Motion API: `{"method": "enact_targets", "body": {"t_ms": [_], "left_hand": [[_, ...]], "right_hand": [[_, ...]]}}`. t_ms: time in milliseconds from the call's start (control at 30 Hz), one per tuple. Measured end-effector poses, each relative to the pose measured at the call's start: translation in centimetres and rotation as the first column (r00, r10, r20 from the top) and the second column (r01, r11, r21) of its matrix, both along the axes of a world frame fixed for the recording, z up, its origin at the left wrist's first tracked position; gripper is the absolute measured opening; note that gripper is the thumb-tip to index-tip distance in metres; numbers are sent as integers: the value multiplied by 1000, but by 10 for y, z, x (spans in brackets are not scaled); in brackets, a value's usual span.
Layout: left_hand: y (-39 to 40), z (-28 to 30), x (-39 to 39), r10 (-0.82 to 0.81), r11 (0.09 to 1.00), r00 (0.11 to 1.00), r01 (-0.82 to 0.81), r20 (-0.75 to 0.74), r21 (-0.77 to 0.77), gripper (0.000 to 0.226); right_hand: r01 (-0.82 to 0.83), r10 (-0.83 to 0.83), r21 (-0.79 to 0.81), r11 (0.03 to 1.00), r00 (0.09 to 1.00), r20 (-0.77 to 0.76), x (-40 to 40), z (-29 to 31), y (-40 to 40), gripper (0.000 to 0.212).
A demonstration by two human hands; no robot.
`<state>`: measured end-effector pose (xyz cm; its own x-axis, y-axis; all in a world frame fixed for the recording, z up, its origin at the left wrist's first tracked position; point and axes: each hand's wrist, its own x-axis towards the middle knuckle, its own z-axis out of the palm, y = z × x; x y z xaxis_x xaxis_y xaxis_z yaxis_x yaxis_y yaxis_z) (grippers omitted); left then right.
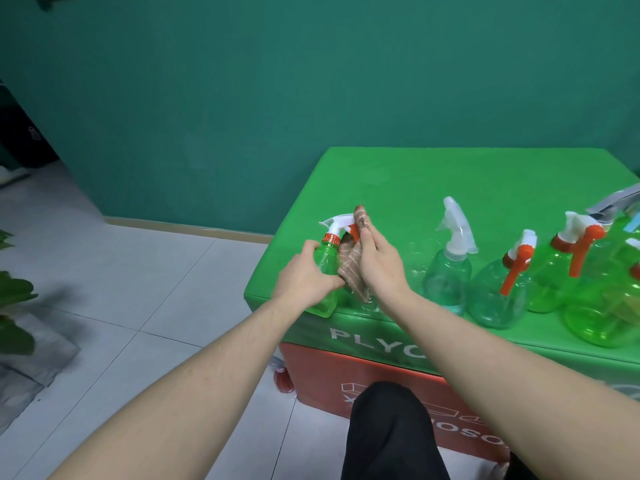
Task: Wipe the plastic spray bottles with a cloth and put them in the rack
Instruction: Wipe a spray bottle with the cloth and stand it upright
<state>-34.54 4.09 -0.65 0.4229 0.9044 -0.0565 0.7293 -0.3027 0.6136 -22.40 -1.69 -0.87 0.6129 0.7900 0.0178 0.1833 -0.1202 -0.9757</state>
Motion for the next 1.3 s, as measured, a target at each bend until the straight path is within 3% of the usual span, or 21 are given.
{"method": "enact_targets", "body": {"t_ms": [233, 333, 533, 667, 767, 1000, 1300], "left_hand": [[-9, -3, 12, 46, 996, 995, -39, 87, -77, 81], [-15, -6, 14, 28, 996, 993, -18, 117, -83, 85], [-21, -11, 12, 49, 988, 977, -17, 206, -155, 82], [-36, -14, -1, -19, 990, 986, 41, 165, -133, 74], [-47, -18, -10, -78, 996, 992, 82, 95, -45, 75], [-65, -21, -22, -136, 990, 991, 135, 2, 43, 86], [-80, -12, -27, -178, 983, 976, 172, 122, 57, 73]], "right_hand": [[-74, 60, 40, 996, 958, 282, -2, -7, -24, 35], [-77, 65, 29, 997, 954, 292, 5, -7, -38, 33], [33, -25, 60, 998, 992, -121, 8, 0, -59, 30], [64, -39, 37, 997, 876, -481, 11, 6, -58, 36], [38, -20, 15, 999, 776, -630, 7, 14, -58, 33], [26, -22, -5, 1000, 733, -679, -9, 17, -74, 39], [-26, 7, -19, 999, 760, -650, 1, 18, -114, 35]]}}
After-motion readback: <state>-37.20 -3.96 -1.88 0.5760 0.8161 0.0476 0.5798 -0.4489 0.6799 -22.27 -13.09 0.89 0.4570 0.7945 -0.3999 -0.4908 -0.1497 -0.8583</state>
